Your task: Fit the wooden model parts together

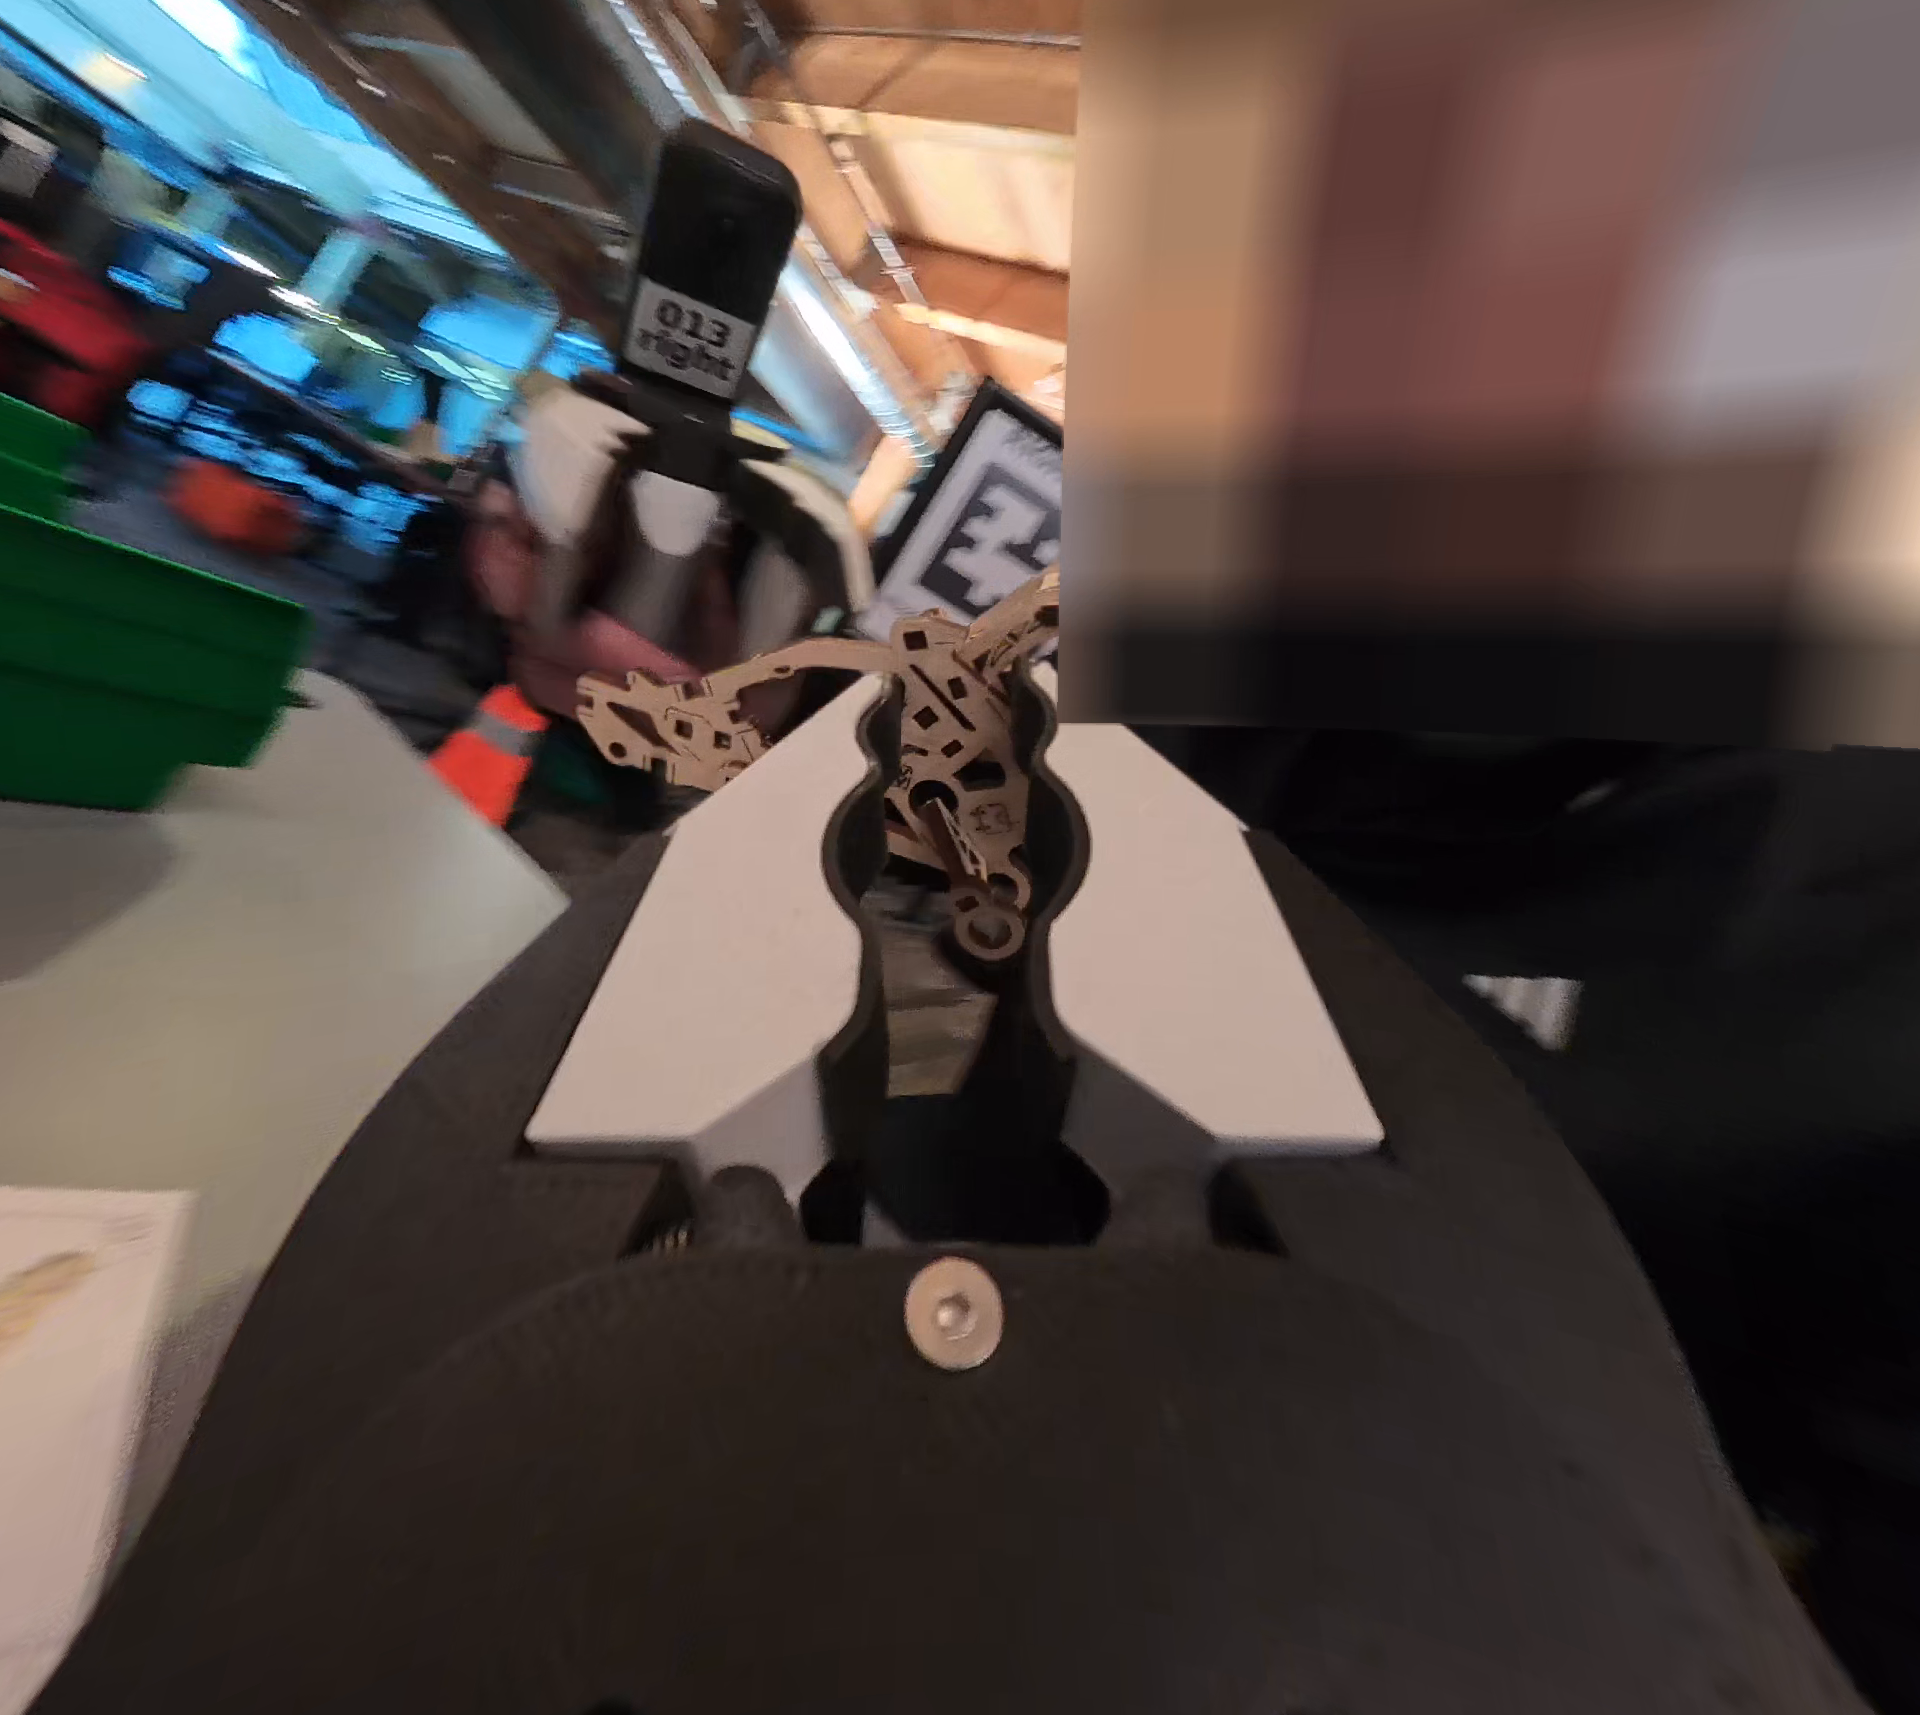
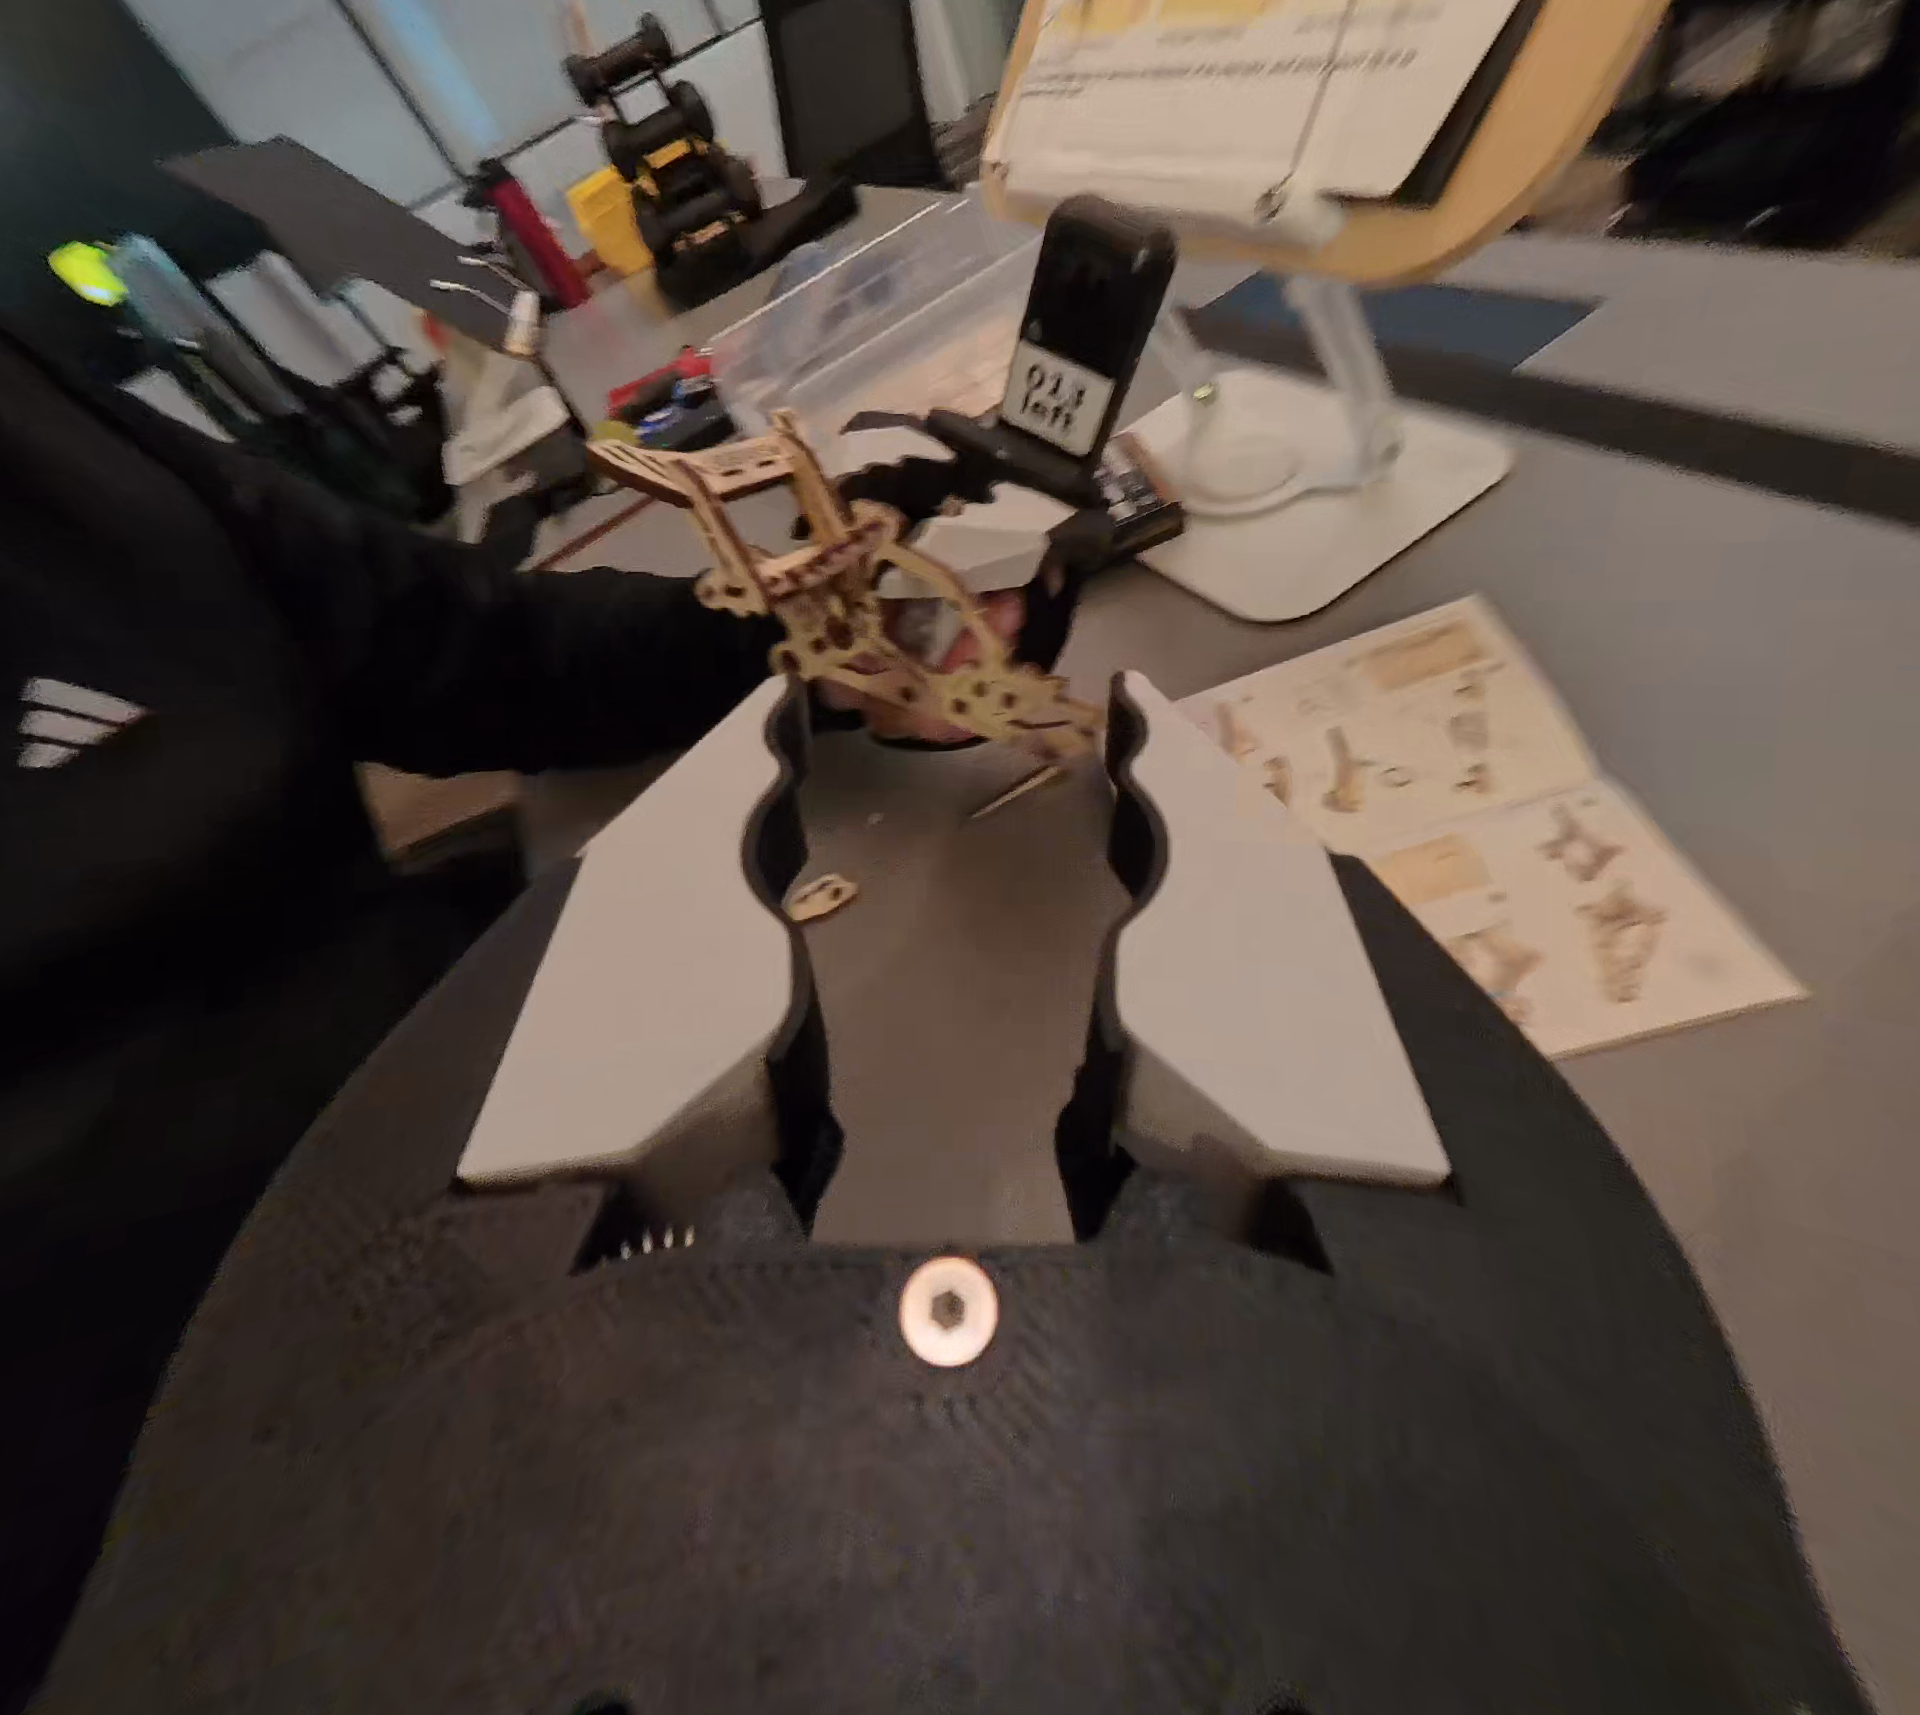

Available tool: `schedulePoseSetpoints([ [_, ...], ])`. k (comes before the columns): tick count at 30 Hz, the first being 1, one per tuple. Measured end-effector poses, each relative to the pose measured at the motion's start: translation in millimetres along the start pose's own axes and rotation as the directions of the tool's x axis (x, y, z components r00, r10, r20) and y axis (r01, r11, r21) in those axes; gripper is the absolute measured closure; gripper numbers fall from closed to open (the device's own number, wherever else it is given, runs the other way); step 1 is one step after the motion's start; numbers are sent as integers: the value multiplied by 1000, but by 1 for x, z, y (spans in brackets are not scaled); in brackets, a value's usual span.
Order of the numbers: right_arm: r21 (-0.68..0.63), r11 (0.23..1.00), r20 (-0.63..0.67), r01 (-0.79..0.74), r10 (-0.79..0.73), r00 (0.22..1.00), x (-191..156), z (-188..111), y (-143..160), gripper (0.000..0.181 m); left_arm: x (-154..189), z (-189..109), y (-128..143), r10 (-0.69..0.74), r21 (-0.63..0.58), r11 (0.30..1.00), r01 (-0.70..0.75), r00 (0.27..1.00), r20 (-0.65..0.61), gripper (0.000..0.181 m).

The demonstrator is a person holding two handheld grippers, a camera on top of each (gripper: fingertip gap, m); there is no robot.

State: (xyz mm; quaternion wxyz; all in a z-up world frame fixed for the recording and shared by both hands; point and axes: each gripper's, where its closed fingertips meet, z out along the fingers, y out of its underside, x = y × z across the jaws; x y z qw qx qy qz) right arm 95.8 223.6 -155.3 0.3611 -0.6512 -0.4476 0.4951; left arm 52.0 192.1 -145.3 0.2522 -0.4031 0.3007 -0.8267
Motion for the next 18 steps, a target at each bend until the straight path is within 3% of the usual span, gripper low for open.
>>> schedulePoseSetpoints([
  [3, -70, 994, 21, 89, -88, 996, 0, 8, 9, 124, 8, 5, 12, -64, -65, 996, 59, 995, -73, 163],
  [7, -175, 979, 211, 103, -64, 975, -29, 22, 37, 138, 18, 21, 36, -82, -182, 982, 59, 989, -121, 163],
  [10, -248, 961, 273, 120, -49, 961, -47, 23, 63, 152, 19, 29, 47, -97, -224, 972, 66, 987, -130, 163],
  [13, -199, 977, 327, 70, -1, 945, -61, 18, 70, 172, 19, 35, 55, -140, -233, 967, 101, 977, -160, 162],
  [18, -148, 989, 367, -12, 66, 928, -73, 14, 78, 176, 8, 34, 61, -164, -238, 962, 131, 978, -127, 146],
])
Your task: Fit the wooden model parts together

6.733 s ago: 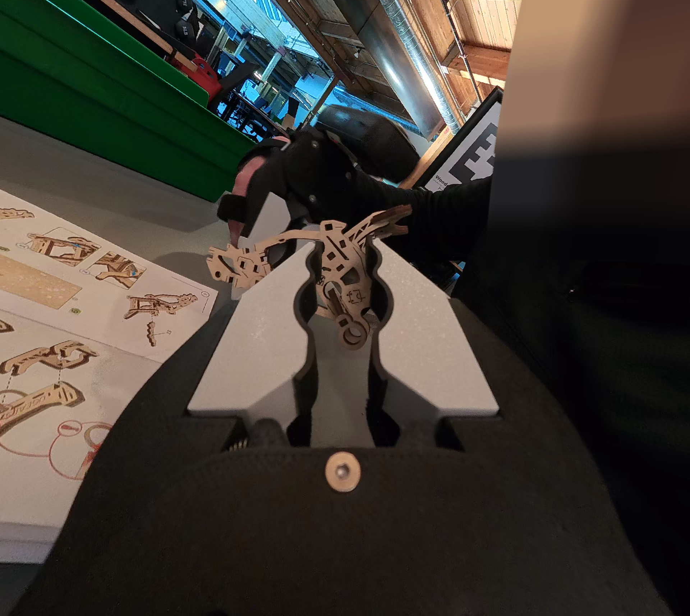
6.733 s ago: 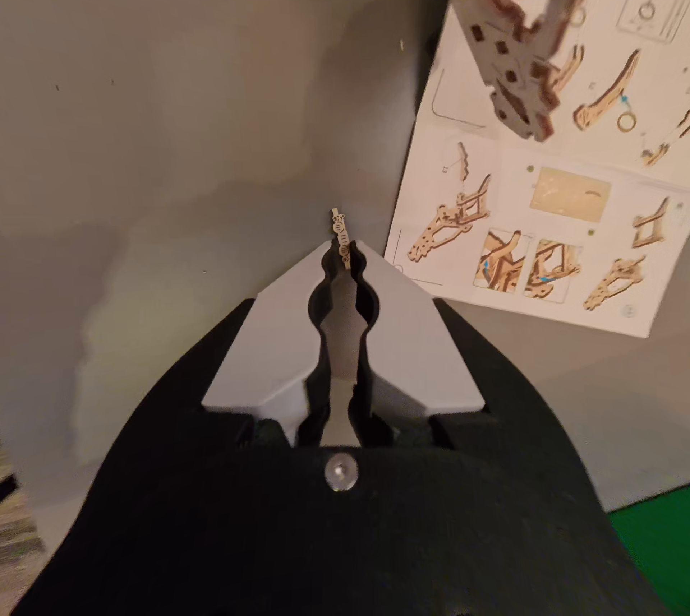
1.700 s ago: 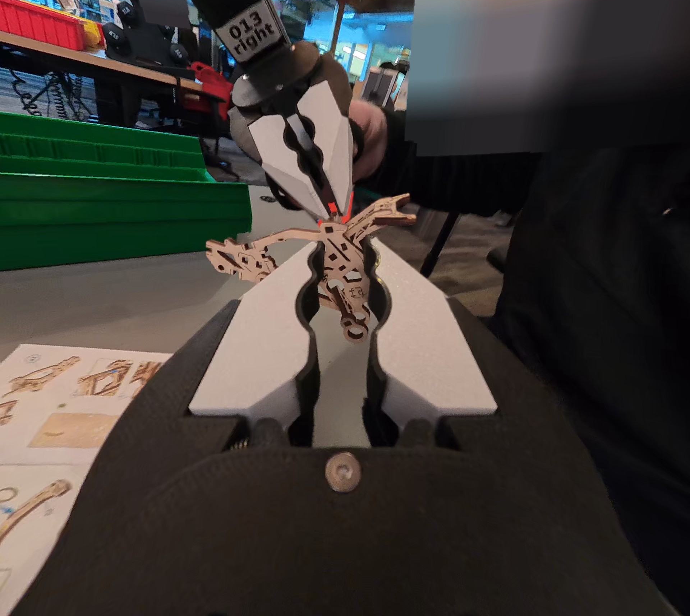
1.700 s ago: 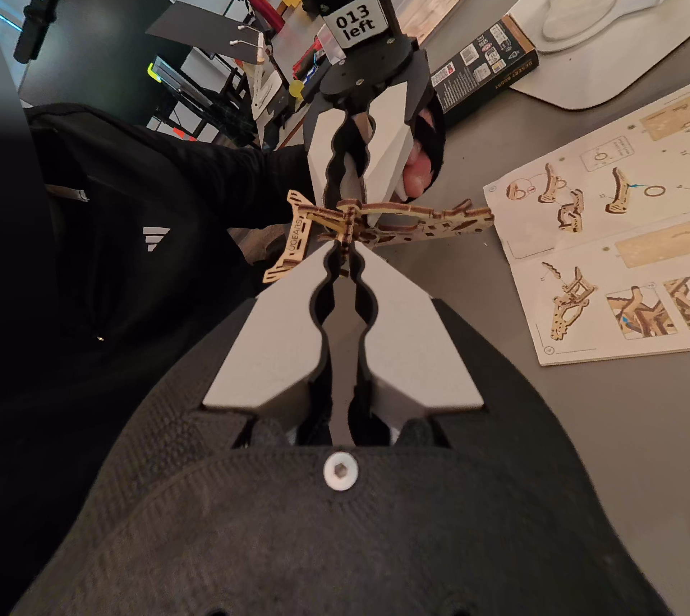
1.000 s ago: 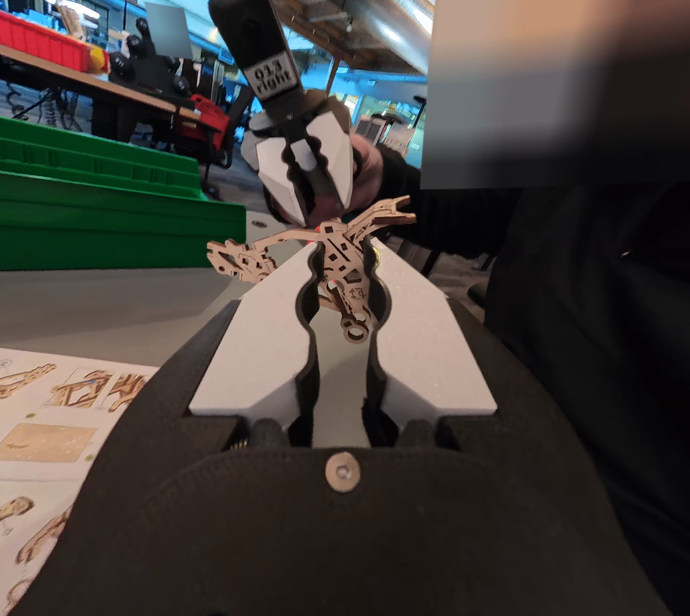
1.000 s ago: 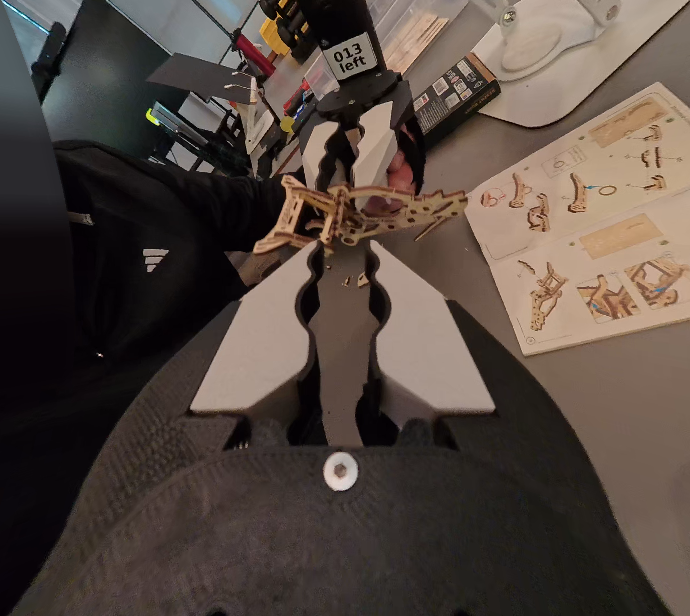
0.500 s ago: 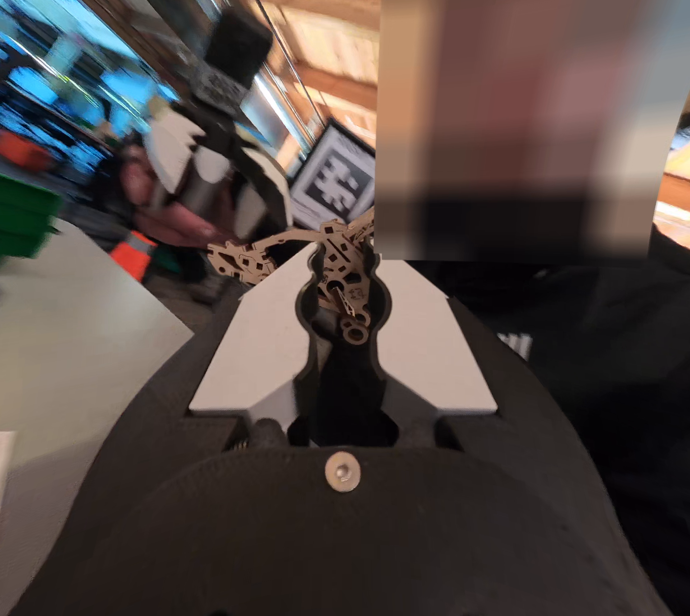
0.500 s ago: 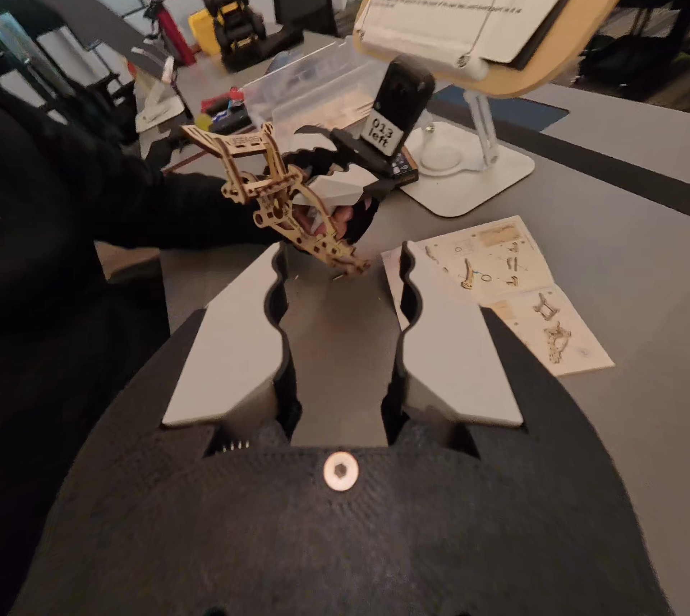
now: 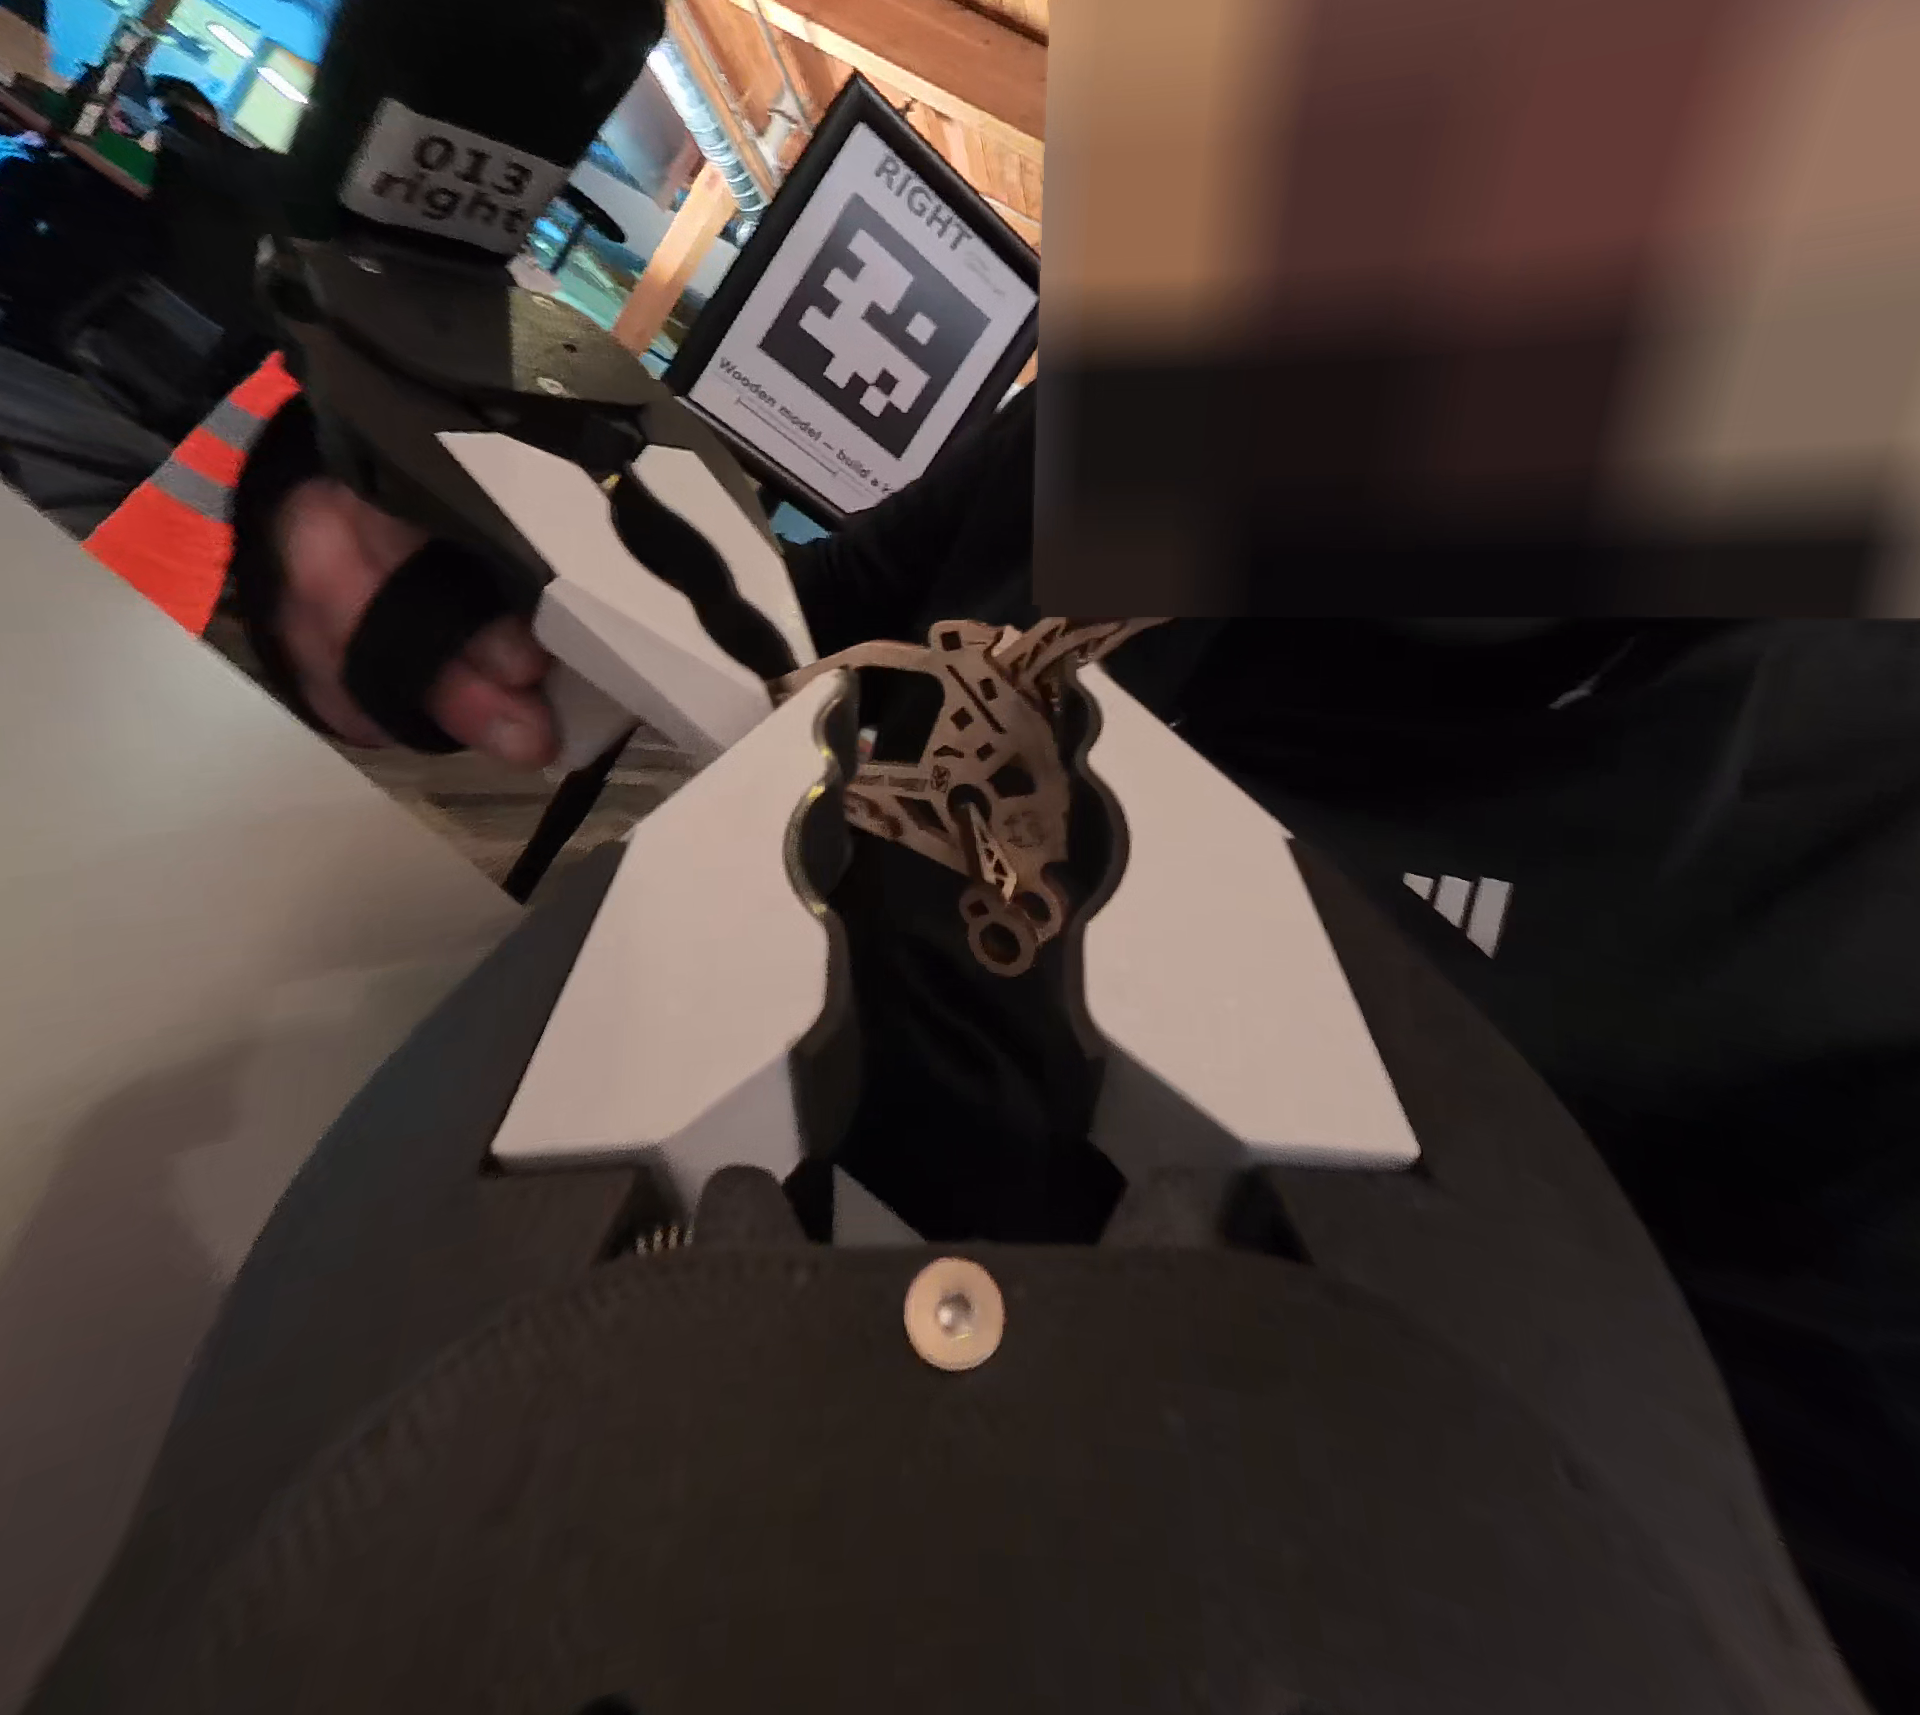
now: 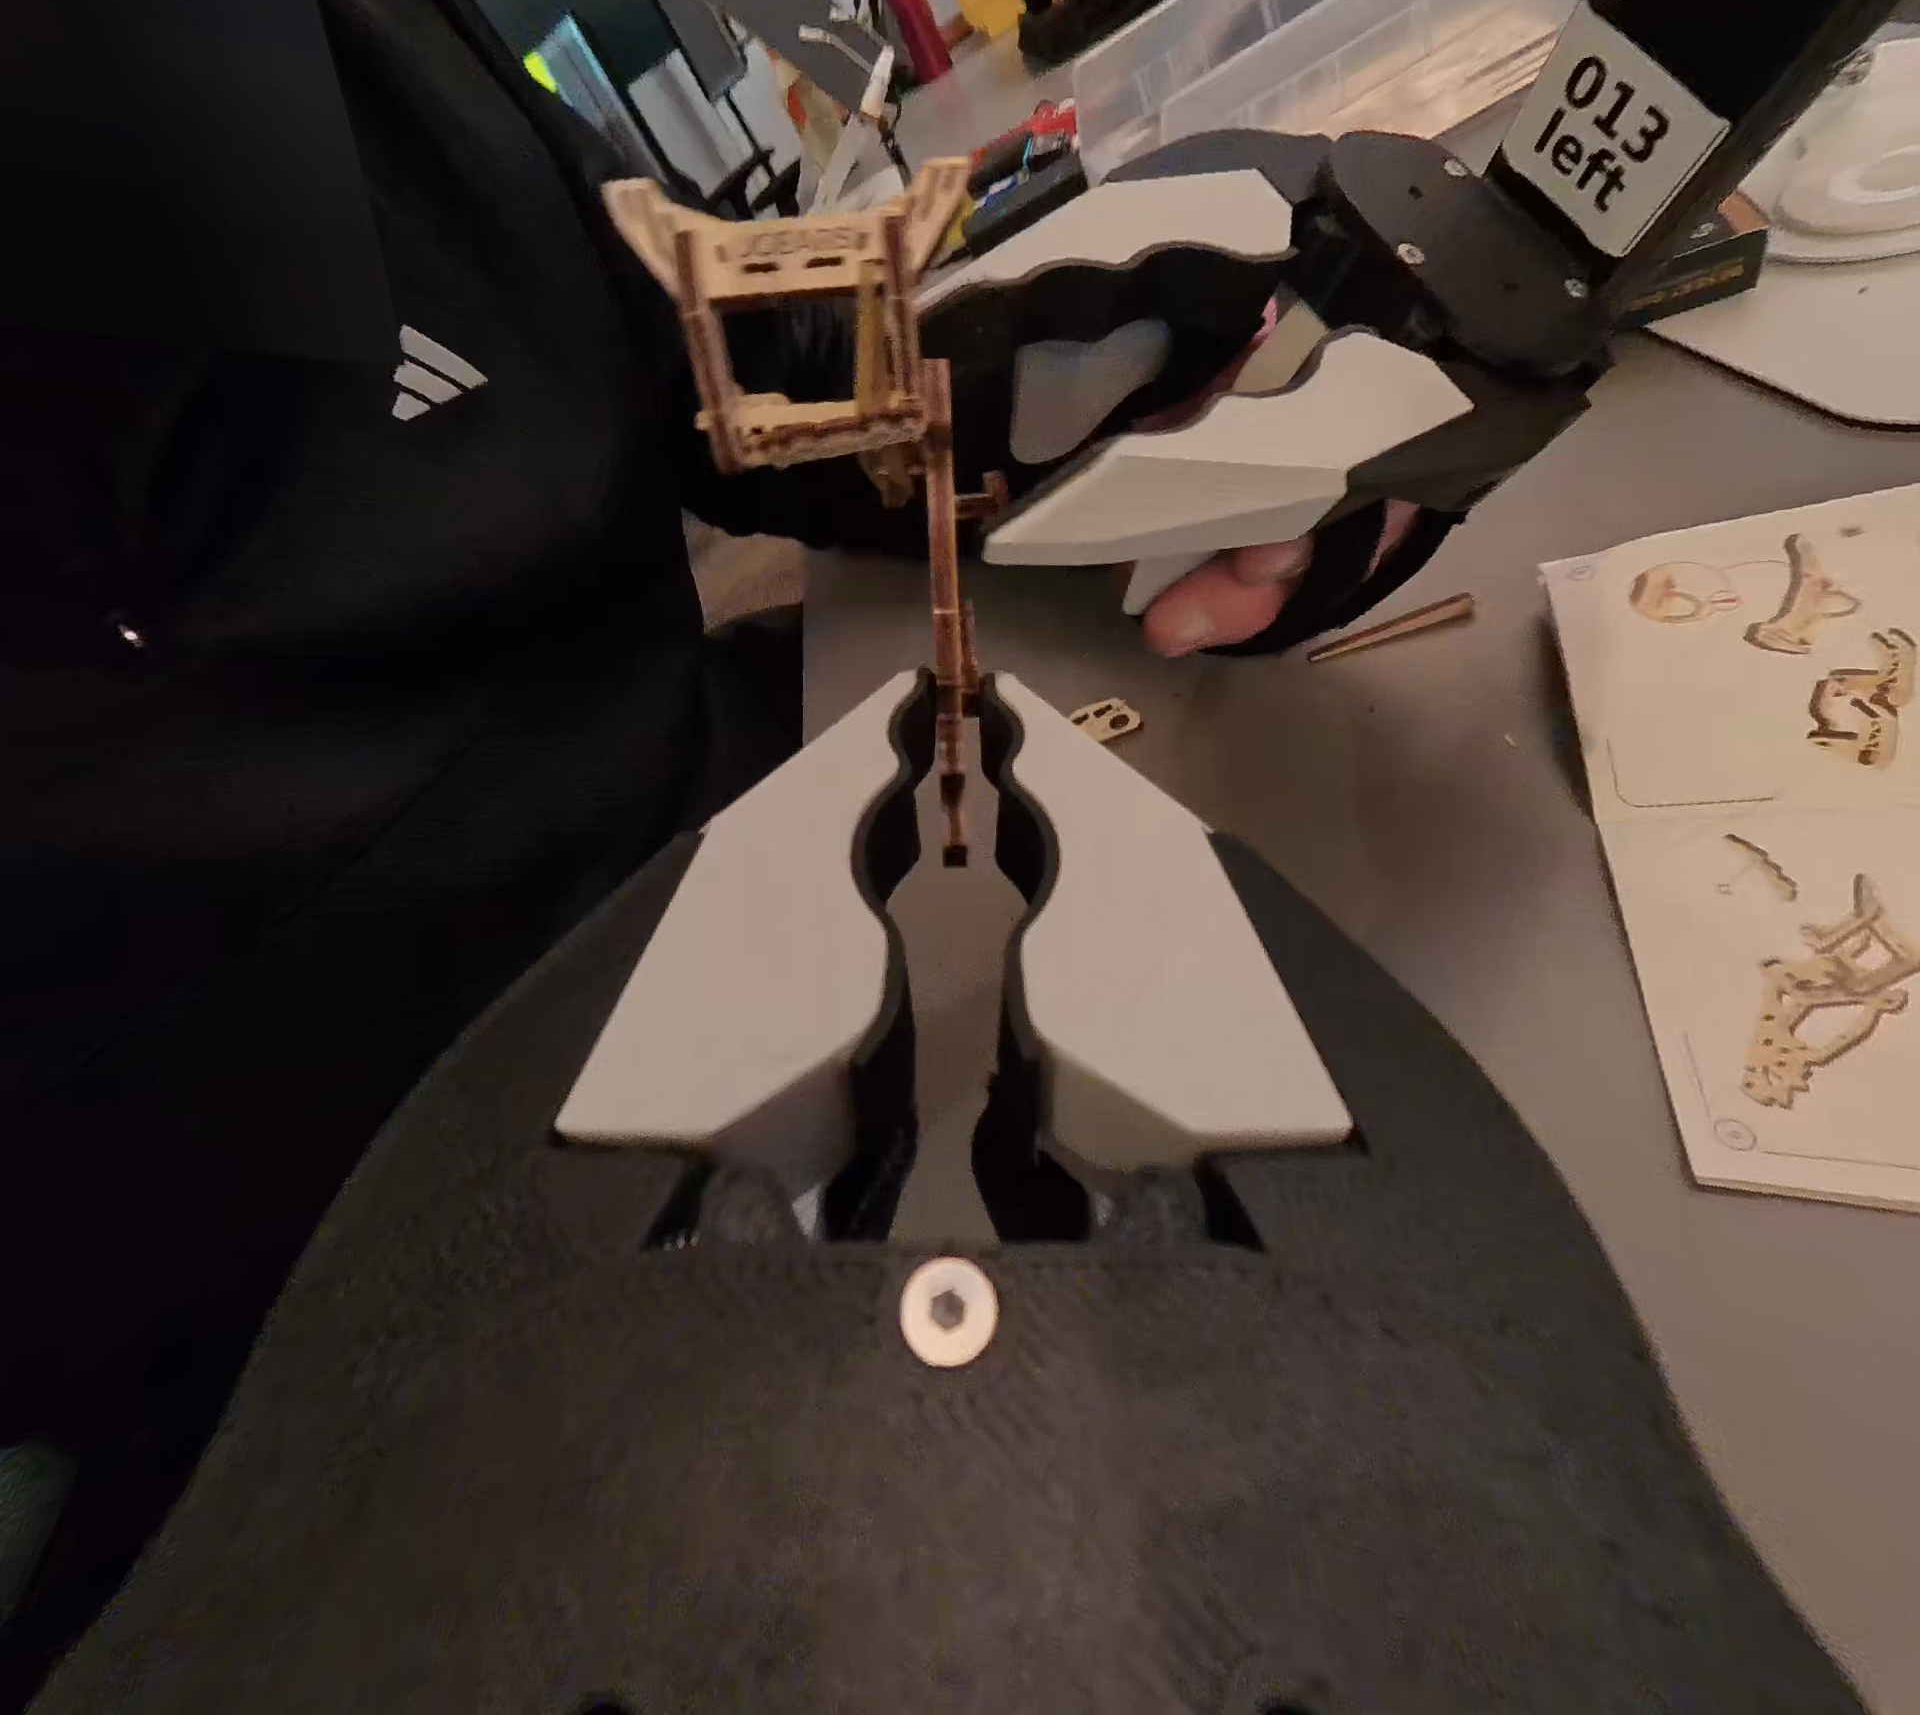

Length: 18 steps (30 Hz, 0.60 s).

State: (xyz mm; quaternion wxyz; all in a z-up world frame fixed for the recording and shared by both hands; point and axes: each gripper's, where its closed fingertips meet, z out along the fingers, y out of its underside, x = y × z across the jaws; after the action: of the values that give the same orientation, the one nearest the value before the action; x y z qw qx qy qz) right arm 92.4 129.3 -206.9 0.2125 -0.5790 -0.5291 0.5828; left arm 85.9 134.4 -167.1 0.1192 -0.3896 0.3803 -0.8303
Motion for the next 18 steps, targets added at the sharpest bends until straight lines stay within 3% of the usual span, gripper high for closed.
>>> schedulePoseSetpoints([
  [7, 77, 997, -85, -12, 19, 996, 7, -7, -4, 177, -12, -23, -6, 86, -41, 996, -80, 980, 180, 127],
  [10, 68, 998, -200, -2, 15, 980, 19, -13, -2, 177, -20, -41, -10, 121, -66, 992, -106, 950, 289, 125],
  [13, 16, 1000, -417, -7, 13, 909, 40, -27, 6, 177, -28, -62, -17, 184, -102, 983, -155, 887, 423, 121],
  [18, -46, 998, -641, -49, 8, 768, 62, -48, 31, 177, -36, -91, -26, 320, -198, 947, -252, 721, 614, 111],
])
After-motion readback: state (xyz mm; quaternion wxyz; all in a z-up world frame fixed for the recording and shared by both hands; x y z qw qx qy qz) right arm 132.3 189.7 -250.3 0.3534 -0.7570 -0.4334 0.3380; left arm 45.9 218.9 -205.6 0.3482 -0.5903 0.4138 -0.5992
